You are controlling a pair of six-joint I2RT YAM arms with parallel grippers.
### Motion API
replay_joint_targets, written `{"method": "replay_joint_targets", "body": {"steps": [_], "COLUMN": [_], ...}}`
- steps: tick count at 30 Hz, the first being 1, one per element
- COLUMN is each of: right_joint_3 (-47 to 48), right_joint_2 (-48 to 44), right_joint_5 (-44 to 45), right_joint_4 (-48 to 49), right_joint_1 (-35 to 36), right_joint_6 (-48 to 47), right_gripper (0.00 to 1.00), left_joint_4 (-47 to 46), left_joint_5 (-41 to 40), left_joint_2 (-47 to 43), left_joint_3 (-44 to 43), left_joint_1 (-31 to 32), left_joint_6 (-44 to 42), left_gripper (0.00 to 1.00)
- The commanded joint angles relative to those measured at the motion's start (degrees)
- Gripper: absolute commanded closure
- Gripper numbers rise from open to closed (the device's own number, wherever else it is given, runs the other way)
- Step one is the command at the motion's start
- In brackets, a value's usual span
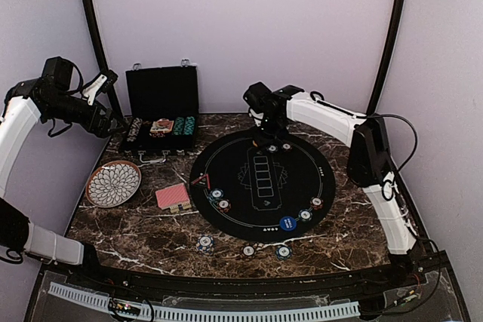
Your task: Distribute texas hold em gaming equipment
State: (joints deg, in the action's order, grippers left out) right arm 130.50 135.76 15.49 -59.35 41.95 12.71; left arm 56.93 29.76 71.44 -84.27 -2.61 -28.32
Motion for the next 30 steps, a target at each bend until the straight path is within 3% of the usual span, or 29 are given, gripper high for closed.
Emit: {"method": "replay_joint_targets", "body": {"steps": [1,11,24,26,30], "right_joint_3": [7.4,5.2,6.3,6.4,6.4], "right_joint_2": [6.3,10.4,15.8,16.0,15.5], "right_joint_5": [-1.5,-5.7,-1.4,-0.6,-0.1], "right_joint_4": [2.0,9.8,12.8,13.2,13.9], "right_joint_1": [-0.5,-1.4,-1.3,-1.3,-1.3], "right_joint_6": [0.6,2.4,2.2,2.2,2.2], "right_gripper": [0.94,0.92,0.86,0.77,0.50], "left_joint_4": [0.2,-0.2,-0.2,-0.3,-0.4], "left_joint_5": [1.1,0.7,0.2,0.1,0.0], "left_joint_2": [-0.7,-0.2,-0.2,-0.2,-0.3], "left_joint_3": [0.3,0.8,1.2,1.3,1.5], "left_joint_1": [0.3,0.3,0.3,0.3,0.3], "left_joint_6": [-0.5,-0.6,-0.7,-0.8,-0.7], "left_gripper": [0.01,0.01,0.01,0.01,0.01]}}
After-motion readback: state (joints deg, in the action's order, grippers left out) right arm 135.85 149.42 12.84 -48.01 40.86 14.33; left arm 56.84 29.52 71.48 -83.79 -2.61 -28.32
